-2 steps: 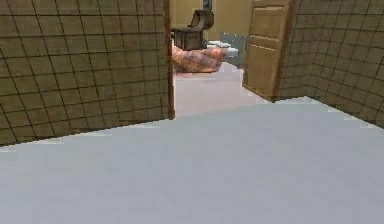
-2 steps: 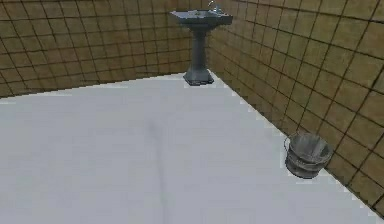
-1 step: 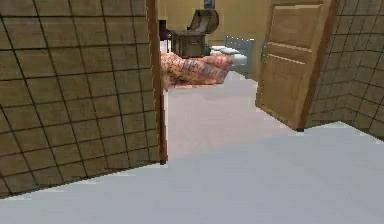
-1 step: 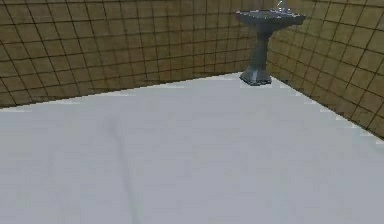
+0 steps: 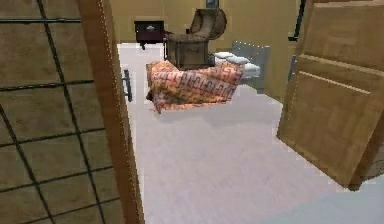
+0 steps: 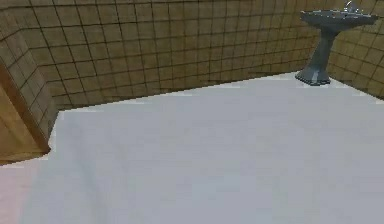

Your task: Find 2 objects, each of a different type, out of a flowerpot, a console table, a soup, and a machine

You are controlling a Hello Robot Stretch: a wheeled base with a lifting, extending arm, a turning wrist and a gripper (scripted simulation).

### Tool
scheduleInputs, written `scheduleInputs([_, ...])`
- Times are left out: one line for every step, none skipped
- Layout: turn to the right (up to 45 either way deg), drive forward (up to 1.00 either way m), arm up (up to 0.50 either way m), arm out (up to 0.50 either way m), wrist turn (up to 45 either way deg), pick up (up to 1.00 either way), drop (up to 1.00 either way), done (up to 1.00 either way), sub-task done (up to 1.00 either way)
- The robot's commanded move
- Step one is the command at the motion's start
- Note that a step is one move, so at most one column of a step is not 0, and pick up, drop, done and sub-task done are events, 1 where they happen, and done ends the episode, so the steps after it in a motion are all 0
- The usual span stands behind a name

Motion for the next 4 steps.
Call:
scheduleInputs([9.0,0.0,0.0,0.0,0.0,0.0,0.0,0.0,0.0])
scheduleInputs([0.0,0.3,0.0,0.0,0.0,0.0,0.0,0.0,0.0])
scheduleInputs([-6.0,0.0,0.0,0.0,0.0,0.0,0.0,0.0,0.0])
scheduleInputs([0.0,1.0,0.0,0.0,0.0,0.0,0.0,0.0,0.0])
